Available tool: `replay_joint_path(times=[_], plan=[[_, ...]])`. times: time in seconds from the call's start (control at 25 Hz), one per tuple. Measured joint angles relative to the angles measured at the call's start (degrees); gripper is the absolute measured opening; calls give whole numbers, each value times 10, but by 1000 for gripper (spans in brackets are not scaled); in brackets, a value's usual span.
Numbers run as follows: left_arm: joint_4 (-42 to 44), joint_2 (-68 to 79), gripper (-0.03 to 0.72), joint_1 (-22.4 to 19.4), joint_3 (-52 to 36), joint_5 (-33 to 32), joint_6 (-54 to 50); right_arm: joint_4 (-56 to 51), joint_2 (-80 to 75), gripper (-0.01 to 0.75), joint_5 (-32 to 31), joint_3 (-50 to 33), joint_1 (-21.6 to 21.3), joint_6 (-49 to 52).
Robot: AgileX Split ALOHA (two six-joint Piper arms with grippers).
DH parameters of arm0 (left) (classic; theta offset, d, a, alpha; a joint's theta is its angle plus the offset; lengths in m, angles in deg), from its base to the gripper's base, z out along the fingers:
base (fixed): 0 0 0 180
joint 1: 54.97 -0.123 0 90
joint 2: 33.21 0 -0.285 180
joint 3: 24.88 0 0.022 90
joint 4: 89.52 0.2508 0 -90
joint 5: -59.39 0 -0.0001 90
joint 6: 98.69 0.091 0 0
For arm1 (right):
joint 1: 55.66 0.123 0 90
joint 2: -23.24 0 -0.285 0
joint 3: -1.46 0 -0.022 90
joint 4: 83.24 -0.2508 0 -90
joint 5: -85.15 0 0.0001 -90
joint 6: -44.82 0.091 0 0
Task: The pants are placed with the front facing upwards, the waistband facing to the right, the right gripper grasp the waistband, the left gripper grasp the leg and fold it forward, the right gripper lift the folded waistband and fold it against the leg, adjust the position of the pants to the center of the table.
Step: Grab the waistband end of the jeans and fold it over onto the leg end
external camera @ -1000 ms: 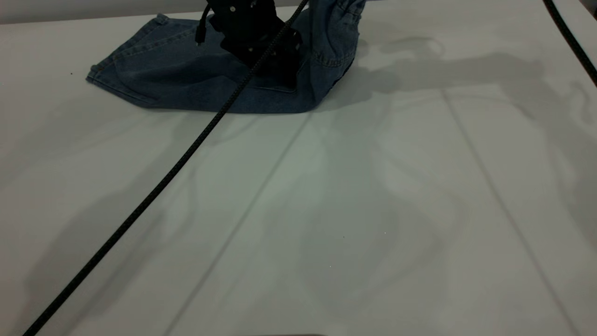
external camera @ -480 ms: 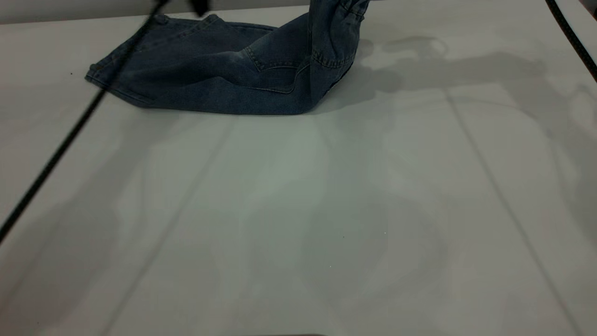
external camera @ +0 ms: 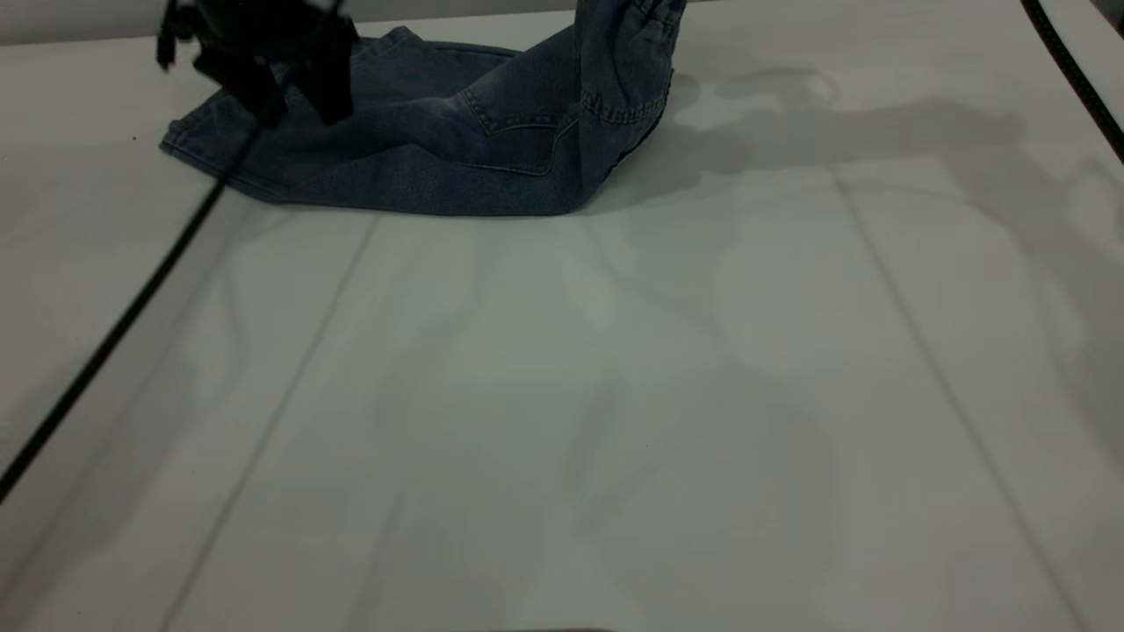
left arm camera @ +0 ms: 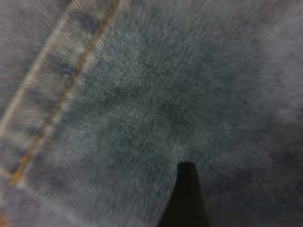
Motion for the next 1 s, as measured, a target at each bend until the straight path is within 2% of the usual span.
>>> replay_joint_path(times=[0.16, 0.2, 0.4, 0.6, 1.0], plan=[[-1, 13, 548, 0, 0, 7, 0, -8, 0, 57, 0, 1, 7, -2], [0, 14, 548, 0, 0, 7, 0, -11, 0, 36, 0, 5, 9, -3], [-9, 15, 548, 13, 1, 8, 10, -20, -1, 48, -3, 54, 19, 7], [-25, 16, 548, 55, 3, 8, 15, -21, -1, 49, -7, 87, 18, 24], [-32, 17, 548, 131, 3, 14, 16, -21, -1, 50, -9, 89, 18, 28]])
